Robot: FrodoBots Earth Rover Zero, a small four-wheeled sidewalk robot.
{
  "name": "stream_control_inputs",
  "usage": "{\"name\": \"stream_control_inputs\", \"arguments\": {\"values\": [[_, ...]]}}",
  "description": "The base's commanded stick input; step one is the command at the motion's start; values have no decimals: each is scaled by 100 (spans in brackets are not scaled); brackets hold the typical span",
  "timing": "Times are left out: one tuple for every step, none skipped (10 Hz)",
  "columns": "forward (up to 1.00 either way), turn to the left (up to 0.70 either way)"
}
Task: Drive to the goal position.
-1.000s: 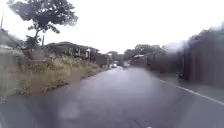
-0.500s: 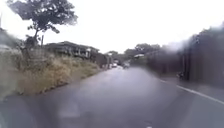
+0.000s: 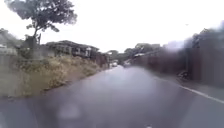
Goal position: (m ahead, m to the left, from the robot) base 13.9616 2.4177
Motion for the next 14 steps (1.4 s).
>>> {"name": "stream_control_inputs", "arguments": {"values": [[70,-35],[70,-35],[70,-35],[70,-35],[70,-35],[70,-35],[70,-11],[70,0],[70,0],[70,0],[70,0],[70,0],[70,-11],[70,-35]]}}
